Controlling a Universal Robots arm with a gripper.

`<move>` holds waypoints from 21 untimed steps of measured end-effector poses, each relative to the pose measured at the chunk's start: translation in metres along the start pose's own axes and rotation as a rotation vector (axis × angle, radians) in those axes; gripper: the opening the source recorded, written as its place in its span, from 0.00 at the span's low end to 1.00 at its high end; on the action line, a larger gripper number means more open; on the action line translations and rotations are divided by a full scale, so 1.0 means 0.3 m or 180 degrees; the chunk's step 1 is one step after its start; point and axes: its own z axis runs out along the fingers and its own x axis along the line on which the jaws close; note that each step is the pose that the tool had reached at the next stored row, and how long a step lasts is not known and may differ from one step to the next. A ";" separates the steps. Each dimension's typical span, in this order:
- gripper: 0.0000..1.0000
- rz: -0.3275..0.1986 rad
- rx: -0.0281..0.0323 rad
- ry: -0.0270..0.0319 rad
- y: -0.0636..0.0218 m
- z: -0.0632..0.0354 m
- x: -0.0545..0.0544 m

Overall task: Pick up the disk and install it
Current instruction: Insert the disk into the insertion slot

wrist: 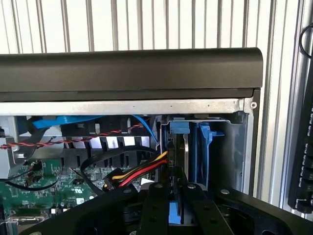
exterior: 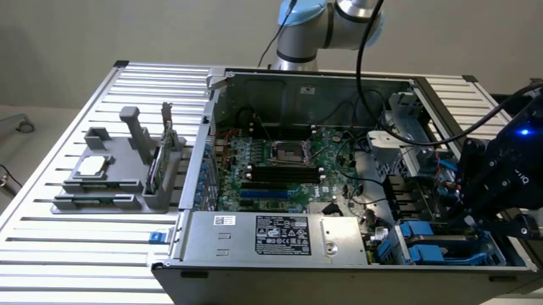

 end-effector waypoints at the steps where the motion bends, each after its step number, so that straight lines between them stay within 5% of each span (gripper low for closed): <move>1: 0.17 0.0009 0.0005 0.0000 0.001 0.000 0.000; 21: 0.17 0.0014 0.0080 -0.0003 0.015 0.003 -0.003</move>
